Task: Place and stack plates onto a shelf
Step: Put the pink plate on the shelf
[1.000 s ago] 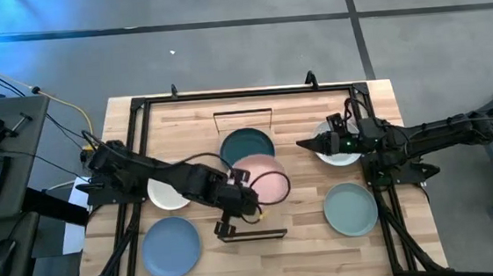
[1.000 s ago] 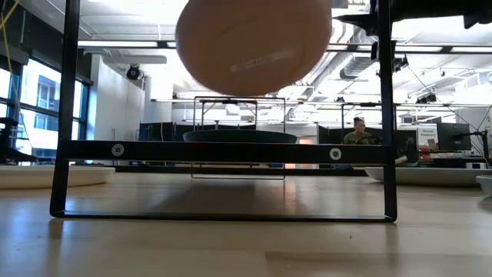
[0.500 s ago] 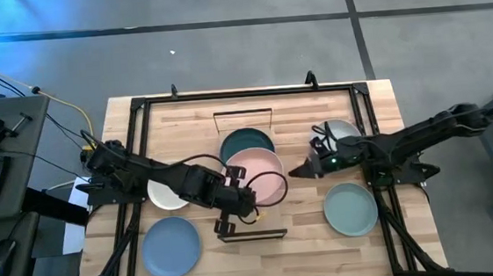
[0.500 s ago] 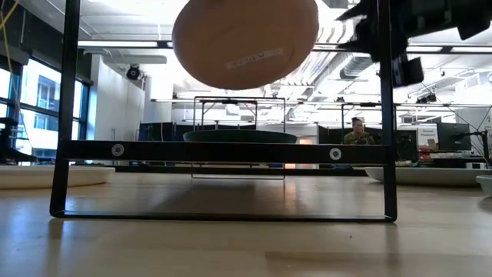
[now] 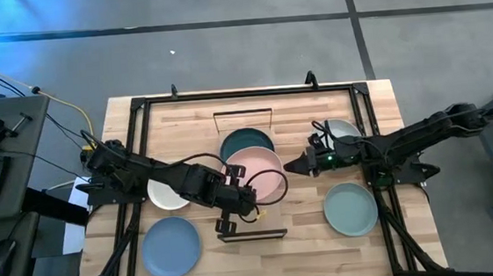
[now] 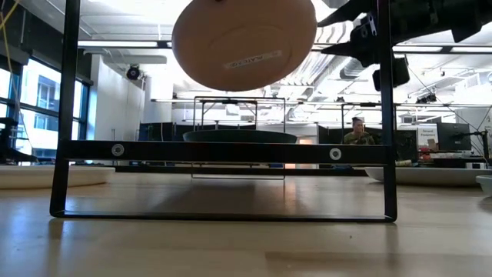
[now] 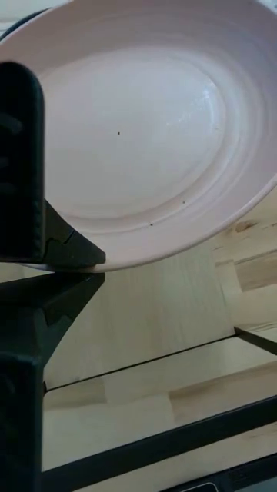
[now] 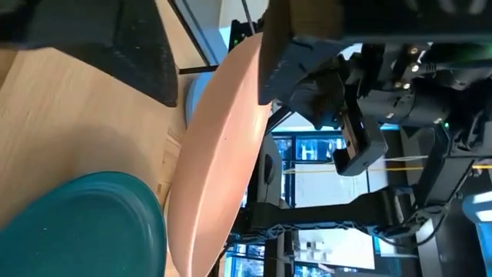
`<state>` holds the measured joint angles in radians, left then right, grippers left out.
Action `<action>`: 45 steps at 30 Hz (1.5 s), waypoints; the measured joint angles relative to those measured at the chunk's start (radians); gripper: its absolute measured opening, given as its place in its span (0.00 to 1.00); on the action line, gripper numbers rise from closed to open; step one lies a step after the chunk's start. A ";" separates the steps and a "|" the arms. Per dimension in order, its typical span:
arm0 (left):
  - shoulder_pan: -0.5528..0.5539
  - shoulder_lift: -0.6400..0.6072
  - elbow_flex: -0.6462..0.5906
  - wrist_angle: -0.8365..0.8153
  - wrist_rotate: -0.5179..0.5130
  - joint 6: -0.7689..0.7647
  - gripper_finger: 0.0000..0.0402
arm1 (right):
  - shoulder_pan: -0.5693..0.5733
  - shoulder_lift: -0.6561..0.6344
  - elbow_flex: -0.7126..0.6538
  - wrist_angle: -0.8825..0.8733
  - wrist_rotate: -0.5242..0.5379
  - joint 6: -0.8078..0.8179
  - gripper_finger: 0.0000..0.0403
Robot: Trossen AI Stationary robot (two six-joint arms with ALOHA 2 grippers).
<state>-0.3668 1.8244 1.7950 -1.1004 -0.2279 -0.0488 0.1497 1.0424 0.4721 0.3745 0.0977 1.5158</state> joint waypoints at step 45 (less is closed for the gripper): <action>0.053 0.029 -0.001 0.122 -0.001 -0.002 0.01 | 0.002 0.045 0.000 0.039 0.089 0.127 0.26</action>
<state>-0.3134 1.8538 1.7943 -0.9780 -0.2289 -0.0512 0.1513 1.0878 0.4717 0.4134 0.1871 1.6428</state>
